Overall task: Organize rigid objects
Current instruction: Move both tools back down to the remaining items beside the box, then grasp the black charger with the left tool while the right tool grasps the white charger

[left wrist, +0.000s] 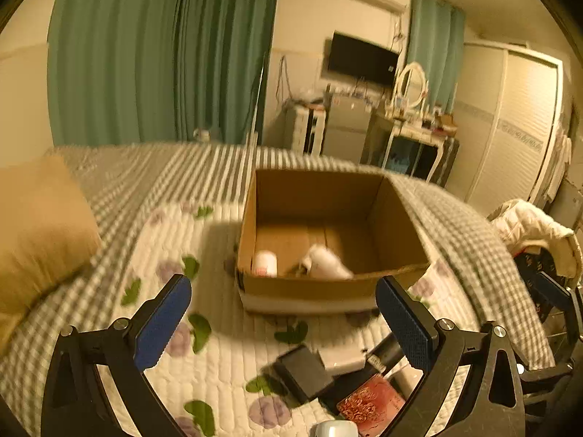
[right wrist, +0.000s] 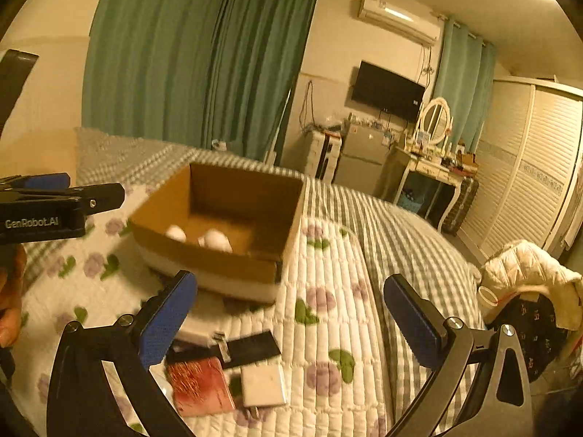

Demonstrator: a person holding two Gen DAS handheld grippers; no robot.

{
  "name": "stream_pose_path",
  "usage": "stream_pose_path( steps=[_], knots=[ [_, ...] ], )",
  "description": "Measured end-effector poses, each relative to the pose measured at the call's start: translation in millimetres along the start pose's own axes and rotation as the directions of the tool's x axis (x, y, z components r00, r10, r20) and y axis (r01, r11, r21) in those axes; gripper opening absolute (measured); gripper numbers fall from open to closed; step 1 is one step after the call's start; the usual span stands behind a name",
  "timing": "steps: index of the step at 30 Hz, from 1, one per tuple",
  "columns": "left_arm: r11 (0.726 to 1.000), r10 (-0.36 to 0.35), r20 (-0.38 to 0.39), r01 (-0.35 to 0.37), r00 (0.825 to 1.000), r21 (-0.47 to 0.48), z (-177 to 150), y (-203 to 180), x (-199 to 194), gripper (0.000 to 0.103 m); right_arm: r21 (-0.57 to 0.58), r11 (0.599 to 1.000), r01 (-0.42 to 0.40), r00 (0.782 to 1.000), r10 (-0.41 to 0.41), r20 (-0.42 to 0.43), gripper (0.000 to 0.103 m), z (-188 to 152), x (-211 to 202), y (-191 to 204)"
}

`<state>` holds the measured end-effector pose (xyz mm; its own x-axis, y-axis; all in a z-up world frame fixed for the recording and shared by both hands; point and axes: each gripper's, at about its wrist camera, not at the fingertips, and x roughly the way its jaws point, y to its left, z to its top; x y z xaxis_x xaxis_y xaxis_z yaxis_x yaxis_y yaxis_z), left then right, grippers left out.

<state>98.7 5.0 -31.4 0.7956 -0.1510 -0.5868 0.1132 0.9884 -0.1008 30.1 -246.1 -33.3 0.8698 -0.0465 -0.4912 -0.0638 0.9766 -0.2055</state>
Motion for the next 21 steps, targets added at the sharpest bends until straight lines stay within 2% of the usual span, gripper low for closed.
stream_pose_path(
  steps=[5,11,21],
  knots=[
    [0.999,0.028,-0.072,-0.027,0.997,0.019,-19,-7,28,0.103,0.034,0.999,-0.029,0.996,0.032,-0.083,0.103,-27,28,-9],
    [0.997,0.053,-0.152,-0.044,0.987,0.057,-42,-20,56,0.103,0.054,0.998,-0.039,0.989,0.046,-0.141,0.103,-50,51,-12],
    [0.993,0.094,-0.289,-0.068,0.953,0.098,-84,-24,94,0.103,0.074,0.994,-0.079,0.965,0.095,-0.245,0.103,-86,83,-10]
  ],
)
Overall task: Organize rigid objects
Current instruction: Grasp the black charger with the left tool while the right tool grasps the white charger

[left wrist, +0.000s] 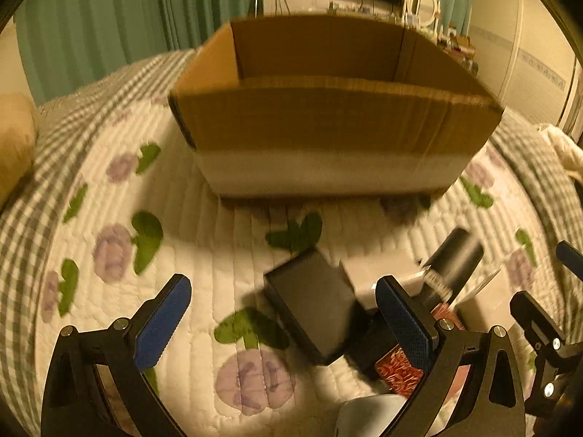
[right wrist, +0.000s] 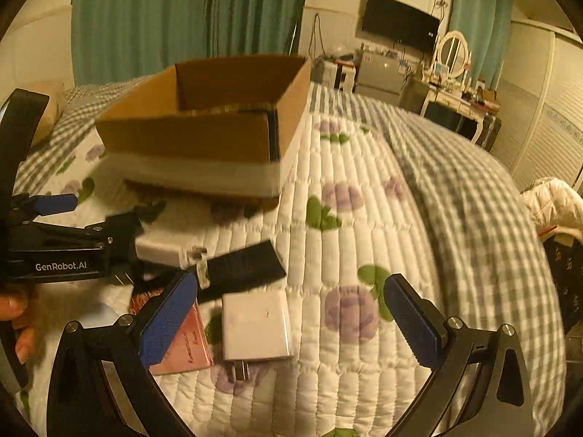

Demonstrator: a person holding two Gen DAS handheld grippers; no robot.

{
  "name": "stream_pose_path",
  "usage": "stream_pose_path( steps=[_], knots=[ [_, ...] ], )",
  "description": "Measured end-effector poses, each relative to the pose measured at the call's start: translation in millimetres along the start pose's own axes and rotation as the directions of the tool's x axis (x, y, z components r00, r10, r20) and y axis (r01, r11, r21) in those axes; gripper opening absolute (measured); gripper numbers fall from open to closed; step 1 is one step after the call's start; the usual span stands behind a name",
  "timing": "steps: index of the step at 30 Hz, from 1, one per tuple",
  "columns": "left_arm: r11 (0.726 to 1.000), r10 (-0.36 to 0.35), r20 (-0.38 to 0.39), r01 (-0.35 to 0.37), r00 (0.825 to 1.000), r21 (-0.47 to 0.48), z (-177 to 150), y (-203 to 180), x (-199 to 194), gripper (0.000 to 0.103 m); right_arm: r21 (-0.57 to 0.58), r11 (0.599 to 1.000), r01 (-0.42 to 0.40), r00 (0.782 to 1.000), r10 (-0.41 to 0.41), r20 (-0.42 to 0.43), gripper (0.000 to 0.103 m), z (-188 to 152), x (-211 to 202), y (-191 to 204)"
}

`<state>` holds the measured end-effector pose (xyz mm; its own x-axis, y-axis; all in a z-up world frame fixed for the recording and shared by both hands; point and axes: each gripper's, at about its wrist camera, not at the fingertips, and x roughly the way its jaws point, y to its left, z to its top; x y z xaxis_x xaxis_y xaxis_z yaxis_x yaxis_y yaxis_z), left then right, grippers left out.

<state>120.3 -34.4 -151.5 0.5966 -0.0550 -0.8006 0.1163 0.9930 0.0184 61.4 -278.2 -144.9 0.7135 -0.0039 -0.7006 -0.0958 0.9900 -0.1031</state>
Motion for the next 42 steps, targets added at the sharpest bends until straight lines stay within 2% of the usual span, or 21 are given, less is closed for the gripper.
stream_pose_path(
  steps=[2,6,9,13,17,19,21,22,24,25,28,29,30,31,32,33,42],
  knots=[
    [1.0,-0.011,-0.006,0.011,1.0,-0.005,-5,3,5,0.103,0.015,1.0,-0.003,0.999,0.004,-0.04,0.103,-9,11,-3],
    [1.0,-0.007,0.013,0.007,1.0,0.01,-10,5,3,0.103,0.022,1.0,-0.007,0.997,0.009,-0.074,0.103,-18,20,-6],
    [1.0,-0.03,0.004,0.03,1.0,0.009,-15,12,2,0.103,0.004,1.0,-0.019,0.995,0.019,-0.099,0.103,-26,26,-6],
    [0.999,-0.039,-0.024,0.039,0.999,-0.005,-12,15,7,0.103,-0.014,0.999,-0.034,0.99,0.032,-0.138,0.103,-35,35,-5],
    [0.998,-0.048,-0.12,0.043,0.992,-0.044,-5,11,37,0.103,-0.023,1.0,-0.015,0.986,0.011,-0.165,0.103,-37,45,-3],
    [1.0,-0.014,-0.108,0.012,0.994,-0.015,-7,7,41,0.103,-0.024,1.0,-0.013,0.986,0.009,-0.167,0.103,-37,45,-3],
    [1.0,-0.011,-0.09,0.012,0.996,0.008,-9,2,38,0.095,-0.025,1.0,-0.012,0.985,0.008,-0.172,0.103,-37,47,-3],
    [0.999,-0.027,-0.078,0.028,0.997,0.017,-9,0,34,0.086,-0.027,1.0,-0.011,0.985,0.006,-0.175,0.103,-37,47,-2],
    [0.997,-0.052,-0.058,0.054,0.997,0.047,-11,-4,27,0.061,-0.031,0.999,-0.009,0.984,0.003,-0.177,0.101,-36,49,-1],
    [0.997,-0.036,-0.049,0.039,0.998,0.062,-13,-8,23,0.058,-0.031,0.999,-0.009,0.984,0.003,-0.175,0.1,-35,48,0],
    [0.995,-0.043,-0.031,0.046,0.999,0.094,-17,-10,17,0.052,-0.041,0.999,-0.014,0.985,0.007,-0.171,0.092,-35,46,5],
    [0.993,-0.046,-0.029,0.049,0.999,0.104,-19,-10,15,0.049,-0.042,0.999,-0.019,0.985,0.011,-0.17,0.085,-36,45,8],
    [0.992,-0.048,-0.021,0.05,0.999,0.117,-21,-9,12,0.048,-0.042,0.999,-0.025,0.986,0.018,-0.169,0.072,-37,43,10],
    [0.991,-0.045,-0.015,0.046,0.999,0.127,-24,-8,9,0.046,-0.041,0.998,-0.042,0.985,0.035,-0.169,0.067,-38,41,12],
    [0.989,-0.04,-0.007,0.04,0.999,0.14,-27,-9,6,0.044,-0.041,0.998,-0.056,0.984,0.048,-0.172,0.056,-39,39,13],
    [0.988,-0.042,-0.003,0.042,0.999,0.147,-29,-8,1,0.043,-0.041,0.997,-0.069,0.982,0.061,-0.176,0.052,-40,37,15],
    [0.984,-0.076,0.039,0.069,0.996,0.166,-37,0,-17,0.038,0.043,0.995,-0.086,0.984,0.092,-0.155,0.05,-44,23,11]
  ],
)
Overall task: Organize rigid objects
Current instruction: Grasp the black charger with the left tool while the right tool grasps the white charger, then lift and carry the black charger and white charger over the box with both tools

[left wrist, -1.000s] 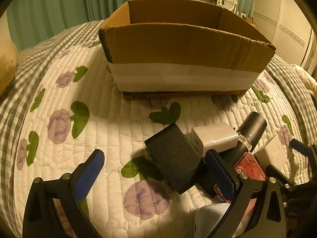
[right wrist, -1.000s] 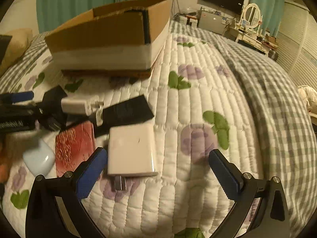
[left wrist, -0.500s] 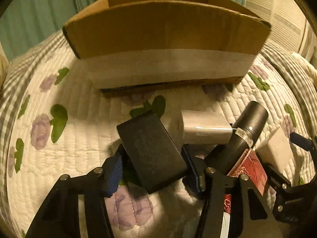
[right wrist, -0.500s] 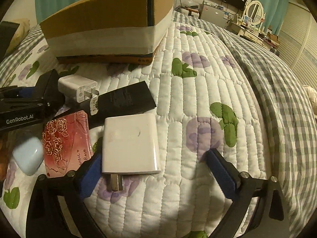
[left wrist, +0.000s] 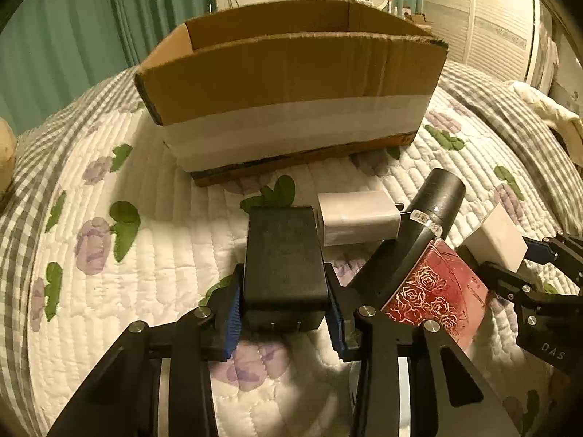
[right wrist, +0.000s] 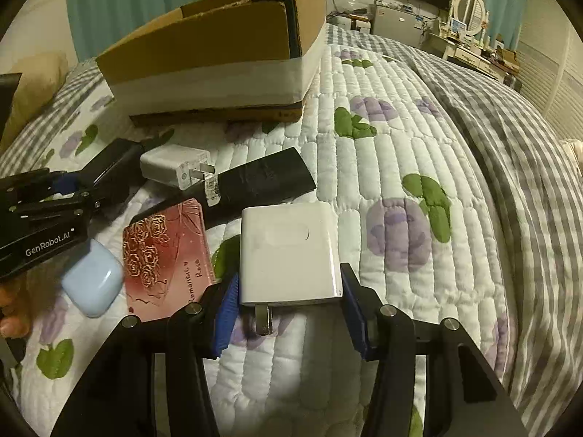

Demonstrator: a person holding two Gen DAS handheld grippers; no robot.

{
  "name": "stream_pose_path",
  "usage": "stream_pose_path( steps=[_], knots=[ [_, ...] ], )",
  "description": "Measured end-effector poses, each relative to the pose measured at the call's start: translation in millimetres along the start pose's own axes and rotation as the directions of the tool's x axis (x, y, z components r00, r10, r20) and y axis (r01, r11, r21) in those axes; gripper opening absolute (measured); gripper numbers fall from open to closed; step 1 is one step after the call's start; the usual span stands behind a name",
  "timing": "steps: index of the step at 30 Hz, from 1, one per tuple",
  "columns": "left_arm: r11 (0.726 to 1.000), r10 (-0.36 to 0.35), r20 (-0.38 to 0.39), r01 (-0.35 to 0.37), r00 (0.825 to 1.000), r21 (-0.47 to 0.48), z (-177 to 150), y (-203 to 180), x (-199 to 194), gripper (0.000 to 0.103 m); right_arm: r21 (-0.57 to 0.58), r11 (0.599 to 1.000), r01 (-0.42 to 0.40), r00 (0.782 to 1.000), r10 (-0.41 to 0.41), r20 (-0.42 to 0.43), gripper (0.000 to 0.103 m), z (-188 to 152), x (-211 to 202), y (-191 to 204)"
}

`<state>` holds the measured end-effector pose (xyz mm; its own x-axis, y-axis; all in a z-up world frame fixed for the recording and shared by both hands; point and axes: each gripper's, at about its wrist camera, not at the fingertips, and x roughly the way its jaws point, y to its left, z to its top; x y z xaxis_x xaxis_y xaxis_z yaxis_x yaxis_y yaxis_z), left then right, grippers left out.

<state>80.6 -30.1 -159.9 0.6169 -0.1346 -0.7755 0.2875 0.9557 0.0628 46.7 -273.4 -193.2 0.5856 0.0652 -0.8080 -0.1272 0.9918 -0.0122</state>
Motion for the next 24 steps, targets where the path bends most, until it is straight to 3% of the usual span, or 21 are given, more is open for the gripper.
stream_pose_path(
  steps=[8,16,24],
  knots=[
    [1.0,-0.003,0.025,0.003,1.0,0.004,-9,-7,-18,0.038,-0.001,1.0,0.016,1.0,-0.016,0.023,0.05,-4,-12,9],
    [1.0,0.004,0.074,-0.003,0.997,-0.012,4,27,-26,0.038,0.033,0.999,0.022,0.997,-0.025,0.072,0.05,1,-34,13],
    [0.999,-0.023,0.144,0.029,0.989,-0.041,12,40,-61,0.038,0.021,0.999,0.032,0.987,-0.035,0.156,0.05,14,-64,30]
  ],
)
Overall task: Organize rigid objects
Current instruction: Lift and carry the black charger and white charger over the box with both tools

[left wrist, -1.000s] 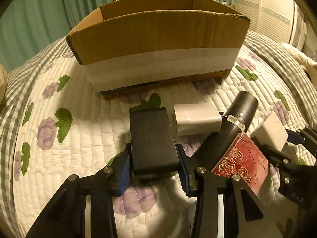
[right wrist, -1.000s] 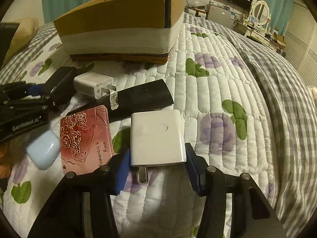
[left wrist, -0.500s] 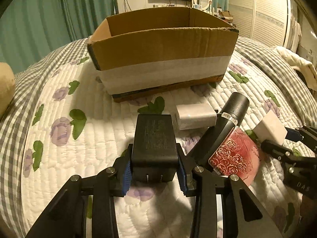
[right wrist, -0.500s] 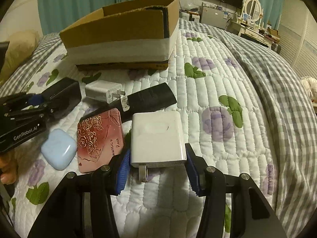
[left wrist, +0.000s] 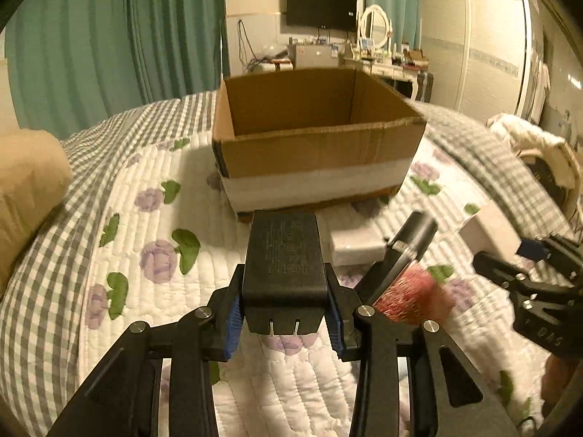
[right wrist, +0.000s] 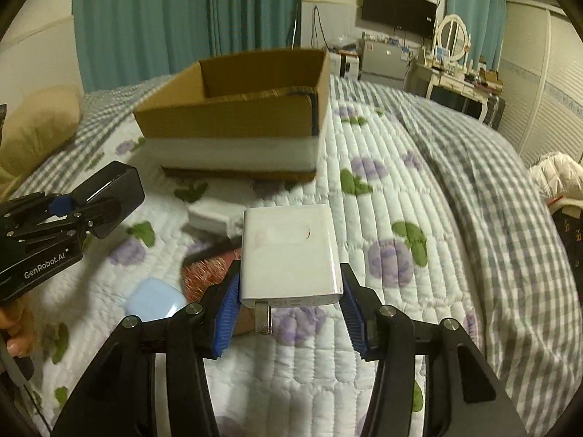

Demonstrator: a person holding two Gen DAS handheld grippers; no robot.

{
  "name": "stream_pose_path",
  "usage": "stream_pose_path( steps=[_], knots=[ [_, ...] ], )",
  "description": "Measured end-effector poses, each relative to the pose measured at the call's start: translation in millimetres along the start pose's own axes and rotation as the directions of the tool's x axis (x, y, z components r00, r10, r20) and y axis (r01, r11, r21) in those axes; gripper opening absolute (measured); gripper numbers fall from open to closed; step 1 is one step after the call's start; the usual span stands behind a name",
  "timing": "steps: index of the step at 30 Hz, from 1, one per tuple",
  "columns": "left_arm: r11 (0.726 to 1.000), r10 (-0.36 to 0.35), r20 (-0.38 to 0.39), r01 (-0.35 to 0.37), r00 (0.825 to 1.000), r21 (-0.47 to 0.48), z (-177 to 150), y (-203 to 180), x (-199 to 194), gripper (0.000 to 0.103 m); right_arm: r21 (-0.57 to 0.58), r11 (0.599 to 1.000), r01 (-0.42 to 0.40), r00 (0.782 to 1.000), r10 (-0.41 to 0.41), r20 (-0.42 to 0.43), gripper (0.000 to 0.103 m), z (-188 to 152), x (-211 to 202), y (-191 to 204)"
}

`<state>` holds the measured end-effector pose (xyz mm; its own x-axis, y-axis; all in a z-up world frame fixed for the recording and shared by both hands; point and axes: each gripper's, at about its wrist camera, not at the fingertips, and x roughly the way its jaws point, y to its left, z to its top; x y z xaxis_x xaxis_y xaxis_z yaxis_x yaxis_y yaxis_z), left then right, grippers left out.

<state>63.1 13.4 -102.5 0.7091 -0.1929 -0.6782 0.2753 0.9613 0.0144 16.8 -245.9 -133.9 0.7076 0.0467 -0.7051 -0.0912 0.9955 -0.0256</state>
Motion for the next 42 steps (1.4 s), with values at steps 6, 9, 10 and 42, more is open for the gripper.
stream_pose_path(
  steps=[6,9,10,42],
  knots=[
    [1.0,-0.007,0.077,0.008,0.997,-0.008,16,2,-30,0.038,0.005,1.0,0.001,0.998,-0.001,0.063,0.05,14,-22,10],
    [1.0,-0.006,0.116,0.007,0.993,-0.008,25,3,-45,0.038,0.005,1.0,-0.003,0.995,0.002,0.104,0.05,23,-36,14],
    [1.0,-0.005,0.13,0.006,0.991,-0.006,29,3,-50,0.038,0.005,1.0,-0.004,0.993,0.003,0.118,0.05,26,-41,15],
    [0.999,-0.022,0.277,0.028,0.961,-0.018,129,8,-20,0.038,-0.059,0.998,-0.007,0.945,0.026,0.325,0.05,145,-40,28]
  ],
)
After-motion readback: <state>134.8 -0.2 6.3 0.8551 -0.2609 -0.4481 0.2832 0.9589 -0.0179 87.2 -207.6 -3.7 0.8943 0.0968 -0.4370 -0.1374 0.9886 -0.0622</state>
